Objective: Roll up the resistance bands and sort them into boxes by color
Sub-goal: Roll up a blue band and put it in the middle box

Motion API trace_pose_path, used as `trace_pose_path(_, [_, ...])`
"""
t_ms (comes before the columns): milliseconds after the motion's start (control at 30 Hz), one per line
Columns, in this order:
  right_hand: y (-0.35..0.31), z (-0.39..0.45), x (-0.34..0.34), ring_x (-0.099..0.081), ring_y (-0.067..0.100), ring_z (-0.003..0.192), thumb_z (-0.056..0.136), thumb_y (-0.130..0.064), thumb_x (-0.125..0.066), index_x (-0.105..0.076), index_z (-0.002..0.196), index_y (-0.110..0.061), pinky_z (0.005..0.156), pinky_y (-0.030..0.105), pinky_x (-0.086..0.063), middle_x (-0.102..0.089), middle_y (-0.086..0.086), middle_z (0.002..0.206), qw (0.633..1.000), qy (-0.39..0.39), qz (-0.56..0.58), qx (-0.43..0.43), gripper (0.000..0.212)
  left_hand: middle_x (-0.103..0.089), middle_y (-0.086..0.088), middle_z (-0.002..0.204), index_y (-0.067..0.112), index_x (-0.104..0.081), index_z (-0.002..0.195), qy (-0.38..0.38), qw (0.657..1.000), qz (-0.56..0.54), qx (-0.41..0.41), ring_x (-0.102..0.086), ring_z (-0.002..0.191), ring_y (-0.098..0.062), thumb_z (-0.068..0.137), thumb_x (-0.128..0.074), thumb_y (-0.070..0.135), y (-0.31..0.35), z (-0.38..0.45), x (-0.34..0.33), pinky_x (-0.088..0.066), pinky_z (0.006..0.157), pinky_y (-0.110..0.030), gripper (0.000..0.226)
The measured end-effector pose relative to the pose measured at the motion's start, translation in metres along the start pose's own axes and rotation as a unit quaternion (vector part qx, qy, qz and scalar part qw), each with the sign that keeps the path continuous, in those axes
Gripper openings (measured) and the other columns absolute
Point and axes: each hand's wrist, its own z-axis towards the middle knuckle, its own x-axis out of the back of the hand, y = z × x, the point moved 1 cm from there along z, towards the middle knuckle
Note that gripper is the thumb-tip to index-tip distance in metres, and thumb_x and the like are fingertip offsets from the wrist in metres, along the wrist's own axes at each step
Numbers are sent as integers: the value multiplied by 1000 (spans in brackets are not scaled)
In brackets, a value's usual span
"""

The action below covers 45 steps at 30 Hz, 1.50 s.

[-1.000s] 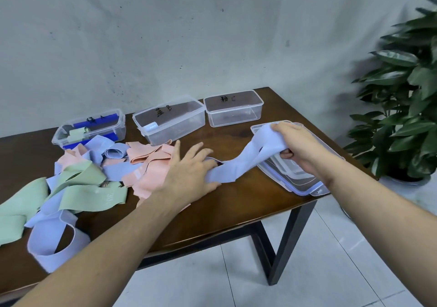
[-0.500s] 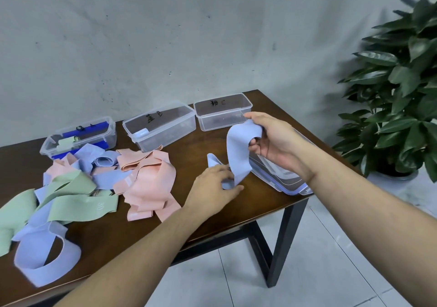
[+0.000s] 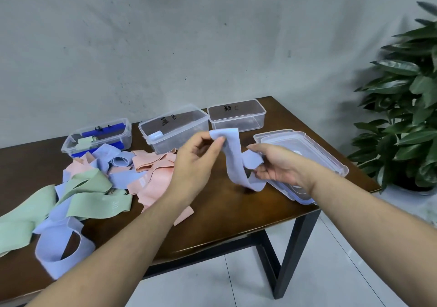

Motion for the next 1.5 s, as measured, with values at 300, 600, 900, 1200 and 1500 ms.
trace_pose_path(300, [-7, -11, -17, -42, 16, 63, 104, -43, -30, -58, 95, -36, 56, 24, -37, -50, -1, 84, 936, -5, -350, 46, 30, -51, -8, 75, 17, -51, 89, 92, 985, -138, 43, -43, 76, -22, 96, -64, 22, 20, 33, 2, -36, 63, -30, 15])
trace_pose_path(600, [-8, -7, -35, -68, 12, 108, 93, -73, -33, -66, 121, -31, 102, 42, -50, -73, -8, 112, 967, -111, -140, 183, 60, -64, -13, 95, 15, -53, 91, 127, 950, -232, 165, -61, 86, -24, 96, -64, 21, 10, 60, 4, -49, 77, -40, 13])
trace_pose_path(900, [5, 8, -42, -62, 10, 109, 102, -37, -53, -55, 127, -29, 75, 21, -55, -62, -11, 119, 925, -127, -321, 157, 26, -70, -9, 96, 11, -56, 109, 191, 892, -285, 294, -66, 70, -19, 94, -67, 15, -35, 97, 19, -60, 72, -36, 19])
trace_pose_path(1200, [10, 21, -49, -62, 11, 103, 105, -39, -45, -44, 131, -30, 76, 35, -62, -60, -7, 120, 944, -149, -294, 33, 28, -60, -7, 84, 20, -53, 83, 209, 921, -135, 299, -44, 52, -14, 90, -72, 22, -93, 121, 12, -36, 41, -20, 21])
trace_pose_path(1500, [24, 34, -45, -60, 11, 51, 98, -48, -53, -44, 110, -22, 44, 22, -49, -59, -4, 87, 828, -1, -556, 74, 30, -61, -6, 86, 14, -60, 95, 106, 933, -81, 335, -58, 66, -11, 92, -68, 10, -144, 128, -5, -55, 59, -21, 10])
